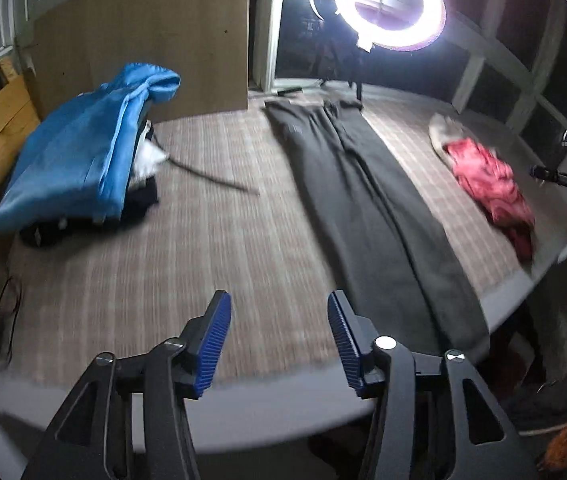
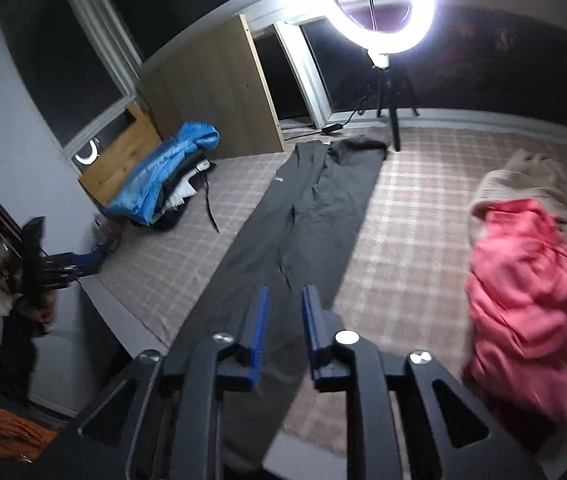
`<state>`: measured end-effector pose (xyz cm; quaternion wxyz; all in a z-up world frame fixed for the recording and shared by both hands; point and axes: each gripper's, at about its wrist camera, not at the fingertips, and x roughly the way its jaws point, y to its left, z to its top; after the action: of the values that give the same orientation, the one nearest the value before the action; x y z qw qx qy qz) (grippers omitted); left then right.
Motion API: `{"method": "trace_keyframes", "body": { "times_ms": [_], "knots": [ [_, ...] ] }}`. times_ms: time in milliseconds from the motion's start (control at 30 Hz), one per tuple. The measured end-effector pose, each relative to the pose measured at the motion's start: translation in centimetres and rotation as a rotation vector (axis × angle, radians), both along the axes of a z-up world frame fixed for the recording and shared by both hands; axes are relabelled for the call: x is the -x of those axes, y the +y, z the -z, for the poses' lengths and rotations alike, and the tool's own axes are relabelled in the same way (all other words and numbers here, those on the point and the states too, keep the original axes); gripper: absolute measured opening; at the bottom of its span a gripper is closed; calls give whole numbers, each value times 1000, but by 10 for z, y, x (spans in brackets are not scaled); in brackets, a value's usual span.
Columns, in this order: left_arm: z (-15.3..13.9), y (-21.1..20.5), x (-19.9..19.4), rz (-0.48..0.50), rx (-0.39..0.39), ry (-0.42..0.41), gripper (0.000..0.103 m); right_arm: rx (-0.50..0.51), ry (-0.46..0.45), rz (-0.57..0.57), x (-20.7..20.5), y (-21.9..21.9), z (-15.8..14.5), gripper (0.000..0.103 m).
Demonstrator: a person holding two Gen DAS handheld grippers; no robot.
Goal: Fold clothes
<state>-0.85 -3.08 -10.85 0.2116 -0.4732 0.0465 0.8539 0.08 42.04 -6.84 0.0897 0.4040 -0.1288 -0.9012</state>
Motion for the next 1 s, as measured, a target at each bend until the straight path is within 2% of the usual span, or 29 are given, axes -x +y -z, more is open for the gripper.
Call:
{"method": "trace_keyframes", "body": {
  "times_ms": [33,100,167,300,433,633,800,833,900,967,1000],
  "knots": [
    [8,1,-14,6,-16,-22,50,-33,-15,-2,-9,-11,4,24],
    [36,11,-37,24,-79,-110,50,-32,-76,-33,-17,-36,24,24],
    [73,31,-61,50,-97,-198,50,-81,-156,-50,-30,-68,61,24],
    [113,66,-82,78,-61,-263,50,-152,-245,-18,-53,-99,114,24],
    [128,82,-80,66,-37,-275,50,-137,-299,40,-66,-101,146,24],
    [147,93,-75,46,-24,-318,47,-71,-314,61,-78,-105,157,25],
    [144,95,-77,48,-62,-330,47,-69,-323,51,-81,-109,162,30],
    [143,95,-77,49,-66,-330,46,-64,-326,46,-81,-110,162,30],
    [141,95,-76,46,-71,-325,34,-64,-323,40,-81,-112,162,30],
    [142,95,-75,38,-73,-322,15,-70,-316,34,-82,-114,162,30],
    [143,94,-74,33,-71,-322,11,-79,-311,31,-81,-116,162,30]
  ]
}}
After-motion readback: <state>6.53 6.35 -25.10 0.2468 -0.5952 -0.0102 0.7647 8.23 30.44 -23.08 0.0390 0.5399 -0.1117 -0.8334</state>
